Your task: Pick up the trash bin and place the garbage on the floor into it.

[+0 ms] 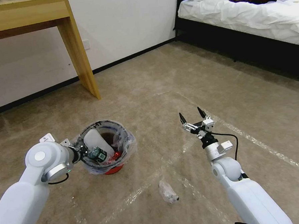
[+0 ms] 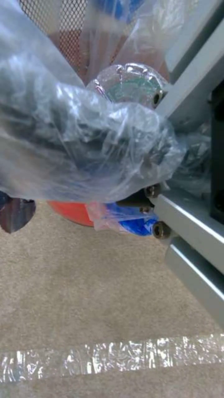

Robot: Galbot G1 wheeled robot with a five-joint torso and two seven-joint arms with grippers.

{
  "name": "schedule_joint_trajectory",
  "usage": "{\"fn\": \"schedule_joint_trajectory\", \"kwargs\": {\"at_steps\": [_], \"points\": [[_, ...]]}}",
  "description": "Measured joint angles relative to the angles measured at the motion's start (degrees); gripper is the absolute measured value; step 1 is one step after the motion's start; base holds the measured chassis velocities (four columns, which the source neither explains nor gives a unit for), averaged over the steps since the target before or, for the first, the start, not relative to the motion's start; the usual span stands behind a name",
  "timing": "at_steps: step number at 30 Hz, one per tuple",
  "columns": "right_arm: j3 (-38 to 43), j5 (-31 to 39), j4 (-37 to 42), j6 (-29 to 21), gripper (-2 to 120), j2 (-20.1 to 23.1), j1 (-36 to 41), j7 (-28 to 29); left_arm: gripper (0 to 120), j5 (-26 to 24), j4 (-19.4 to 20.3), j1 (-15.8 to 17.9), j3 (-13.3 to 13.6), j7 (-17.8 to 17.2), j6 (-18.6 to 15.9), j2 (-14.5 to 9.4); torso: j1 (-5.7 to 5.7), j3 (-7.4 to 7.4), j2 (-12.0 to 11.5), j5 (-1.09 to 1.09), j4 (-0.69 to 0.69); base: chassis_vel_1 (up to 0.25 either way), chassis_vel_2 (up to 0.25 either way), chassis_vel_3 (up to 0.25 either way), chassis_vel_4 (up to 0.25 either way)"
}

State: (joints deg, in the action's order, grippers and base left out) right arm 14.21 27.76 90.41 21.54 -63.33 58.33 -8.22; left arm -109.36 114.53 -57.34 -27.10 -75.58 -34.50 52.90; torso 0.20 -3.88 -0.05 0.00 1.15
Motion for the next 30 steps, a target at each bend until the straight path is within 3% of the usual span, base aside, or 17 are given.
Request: {"fn": "schedule_joint_trajectory", "kwargs": {"at_steps": [2, 4, 5, 6, 7, 9, 10, 13, 16, 22, 30], "points": [[-0.69, -0.47, -0.03, 0.09, 100, 2.34, -0.03, -1.31, 0, 0.03, 0.14, -0.05, -0.01, 0.0, 0.01, 0.0, 0.01, 0.0, 0.0, 0.0, 0.0, -0.035, 0.055, 0.006, -0.035], [-3.48, -0.25, -0.09, 0.33, 100, 7.44, -0.62, -3.04, 0, -0.03, 0.4, -0.13, -0.06, 0.02, 0.02, -0.16, 0.0, 0.01, 0.0, -0.01, 0.02, 0.0, 0.0, 0.0, 0.0], [-3.48, -0.25, -0.09, 0.33, 100, 7.44, -0.62, -3.04, 0, -0.03, 0.4, -0.13, -0.06, 0.02, 0.02, -0.16, 0.0, 0.01, 0.0, -0.01, 0.02, 0.0, 0.0, 0.0, 0.0], [-5.22, 1.54, 0.2, -0.55, 100, 10.89, -0.93, -6.25, 0, -0.13, 0.56, -0.23, -0.1, 0.02, 0.04, -0.32, 0.0, 0.01, 0.0, 0.01, 0.02, 0.0, 0.0, 0.0, 0.0], [-5.22, 1.54, 0.2, -0.55, 100, 10.89, -0.93, -6.25, 0, -0.13, 0.56, -0.23, -0.1, 0.02, 0.04, -0.32, 0.0, 0.01, 0.0, 0.01, 0.02, 0.0, 0.0, 0.0, 0.0], [-10.38, 7.09, 0.38, -2.82, 100, 18.75, -1.57, -14.57, 0, -0.03, 0.82, -0.63, -0.13, 0.02, 0.05, -0.34, 0.0, 0.01, 0.0, 0.01, -0.01, 0.0, 0.0, 0.0, 0.0], [-10.38, 7.09, 0.38, -2.82, 100, 18.75, -1.57, -14.57, 0, -0.03, 0.82, -0.63, -0.13, 0.02, 0.05, -0.34, 0.0, 0.01, 0.0, 0.01, -0.01, 0.0, 0.0, 0.0, 0.0], [-15.73, 11.85, 0.27, -5.37, 100, 27.59, -1.5, -20.71, 0, 0.37, 0.64, -0.3, 0.58, 0.0, 0.05, 0.38, 0.0, 0.01, 0.01, -0.04, 0.0, 0.0, 0.0, 0.0, 0.0], [-18.82, 14.26, -0.43, -5.84, 100, 30.82, -1.64, -25.88, 0, 0.48, 0.22, 0.32, 1.14, 0.12, 0.02, 0.79, 0.0, 0.01, 0.01, 0.0, 0.05, 0.0, 0.0, 0.0, 0.0], [-26.81, 11.56, -5.97, -2.69, 100, 31.94, -5.96, -35.03, 0, 0.55, 0.13, 0.42, 1.26, 0.17, -0.11, 0.77, 0.0, 0.01, 0.0, 0.01, 0.0, 0.0, 0.0, 0.0, 0.0], [-32.36, 10.31, -8.39, -1.51, 100, 31.4, -8.16, -36.4, 0, 0.49, 0.39, 0.41, 1.16, 0.18, -0.12, 0.62, 0.0, 0.01, 0.01, 0.0, 0.01, 0.0, 0.0, 0.0, 0.0]]}}
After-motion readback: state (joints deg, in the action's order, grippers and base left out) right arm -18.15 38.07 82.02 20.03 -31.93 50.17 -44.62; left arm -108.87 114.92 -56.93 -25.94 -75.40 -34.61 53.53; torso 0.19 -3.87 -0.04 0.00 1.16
